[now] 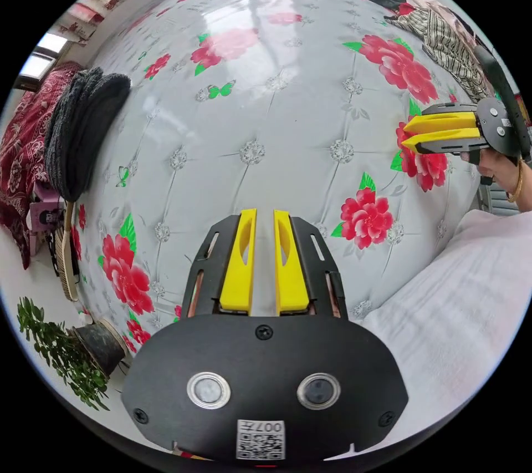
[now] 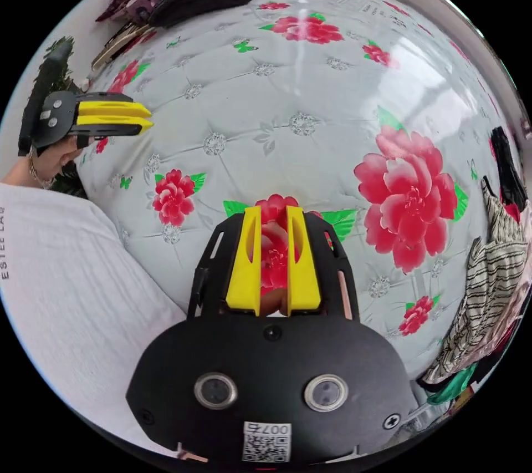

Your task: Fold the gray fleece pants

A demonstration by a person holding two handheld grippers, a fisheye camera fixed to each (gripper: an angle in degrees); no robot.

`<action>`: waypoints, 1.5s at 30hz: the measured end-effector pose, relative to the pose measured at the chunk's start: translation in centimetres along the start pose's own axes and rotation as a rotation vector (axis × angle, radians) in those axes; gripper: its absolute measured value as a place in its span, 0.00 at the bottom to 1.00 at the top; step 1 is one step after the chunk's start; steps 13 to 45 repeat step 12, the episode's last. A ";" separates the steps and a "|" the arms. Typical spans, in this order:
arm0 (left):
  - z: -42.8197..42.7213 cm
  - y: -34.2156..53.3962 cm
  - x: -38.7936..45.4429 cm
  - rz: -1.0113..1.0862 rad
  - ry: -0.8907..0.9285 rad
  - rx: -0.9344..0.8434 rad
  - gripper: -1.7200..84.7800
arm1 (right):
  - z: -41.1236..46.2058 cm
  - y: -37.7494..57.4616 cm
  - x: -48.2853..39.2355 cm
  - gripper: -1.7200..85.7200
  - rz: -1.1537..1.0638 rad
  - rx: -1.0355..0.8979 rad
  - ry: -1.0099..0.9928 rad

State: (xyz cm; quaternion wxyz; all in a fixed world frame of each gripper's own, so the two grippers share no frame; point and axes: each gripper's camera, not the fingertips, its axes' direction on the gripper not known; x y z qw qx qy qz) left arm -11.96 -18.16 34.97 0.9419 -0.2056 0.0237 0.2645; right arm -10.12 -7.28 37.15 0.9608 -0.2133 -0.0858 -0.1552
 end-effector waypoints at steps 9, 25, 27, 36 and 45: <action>0.4 -0.7 4.4 -0.032 -0.092 -0.029 0.03 | -10.3 8.1 23.8 0.10 0.579 0.286 0.324; 0.3 -0.8 4.8 -0.058 -0.113 -0.043 0.02 | -10.0 8.8 30.3 0.10 0.684 0.224 0.308; 0.3 -0.8 4.8 -0.058 -0.113 -0.043 0.02 | -10.0 8.8 30.3 0.10 0.684 0.224 0.308; 0.3 -0.8 4.8 -0.058 -0.113 -0.043 0.02 | -10.0 8.8 30.3 0.10 0.684 0.224 0.308; 0.3 -0.8 4.8 -0.058 -0.113 -0.043 0.02 | -10.0 8.8 30.3 0.10 0.684 0.224 0.308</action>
